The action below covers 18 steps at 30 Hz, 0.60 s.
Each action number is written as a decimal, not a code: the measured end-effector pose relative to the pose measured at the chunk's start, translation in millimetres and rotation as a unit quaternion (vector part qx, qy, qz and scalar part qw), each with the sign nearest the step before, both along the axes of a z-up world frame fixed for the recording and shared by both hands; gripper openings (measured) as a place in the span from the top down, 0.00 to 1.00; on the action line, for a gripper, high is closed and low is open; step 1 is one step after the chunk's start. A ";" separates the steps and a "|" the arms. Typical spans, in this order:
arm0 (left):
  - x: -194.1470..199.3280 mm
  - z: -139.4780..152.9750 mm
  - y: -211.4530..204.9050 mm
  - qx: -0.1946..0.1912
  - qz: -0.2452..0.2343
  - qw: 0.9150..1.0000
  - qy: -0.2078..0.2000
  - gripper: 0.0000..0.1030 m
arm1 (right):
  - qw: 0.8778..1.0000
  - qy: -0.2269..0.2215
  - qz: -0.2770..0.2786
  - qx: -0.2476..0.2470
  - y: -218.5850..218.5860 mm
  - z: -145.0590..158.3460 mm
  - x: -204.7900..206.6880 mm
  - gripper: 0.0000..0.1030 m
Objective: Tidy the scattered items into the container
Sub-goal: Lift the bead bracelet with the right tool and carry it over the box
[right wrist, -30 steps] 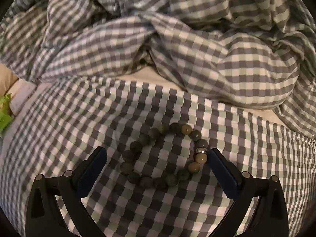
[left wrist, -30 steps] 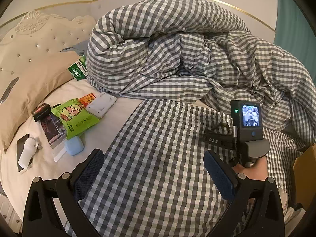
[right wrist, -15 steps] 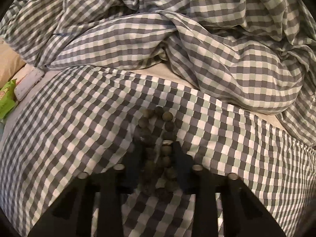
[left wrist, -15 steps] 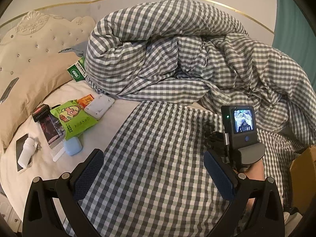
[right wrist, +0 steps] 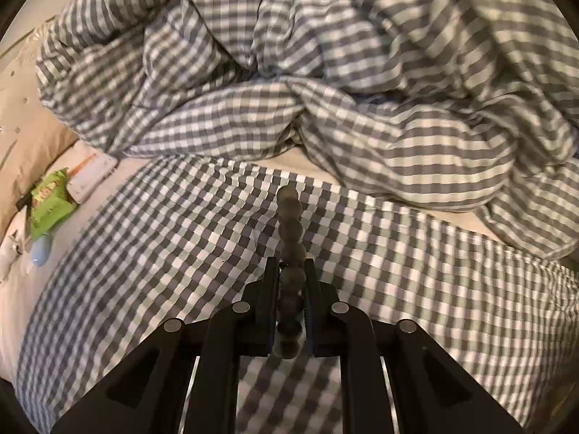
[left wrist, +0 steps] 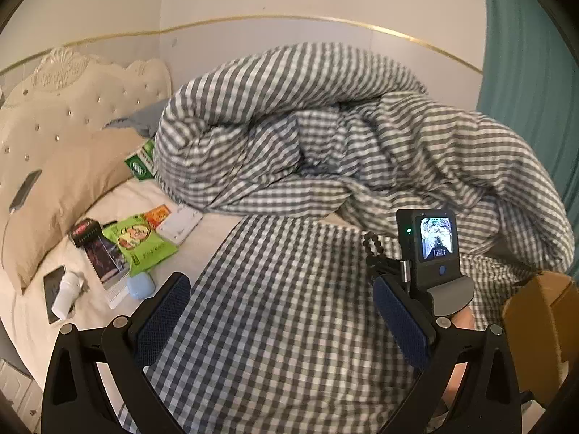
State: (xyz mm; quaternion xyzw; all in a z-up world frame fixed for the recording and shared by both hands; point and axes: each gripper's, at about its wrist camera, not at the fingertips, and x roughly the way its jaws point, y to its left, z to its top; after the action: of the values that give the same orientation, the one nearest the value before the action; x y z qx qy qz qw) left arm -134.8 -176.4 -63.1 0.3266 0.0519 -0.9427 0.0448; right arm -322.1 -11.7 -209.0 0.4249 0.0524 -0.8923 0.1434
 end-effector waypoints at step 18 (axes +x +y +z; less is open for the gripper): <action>77.2 74.8 67.4 -0.004 -0.034 0.997 0.065 0.00 | 0.994 0.084 -0.031 -0.063 87.1 123.5 108.5 0.89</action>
State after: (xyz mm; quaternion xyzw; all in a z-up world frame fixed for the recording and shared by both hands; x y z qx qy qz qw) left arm -57.6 -109.0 11.8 0.2664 0.0398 -0.9630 0.0106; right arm -213.5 75.5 -85.5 0.3402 -0.0055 -0.9302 0.1378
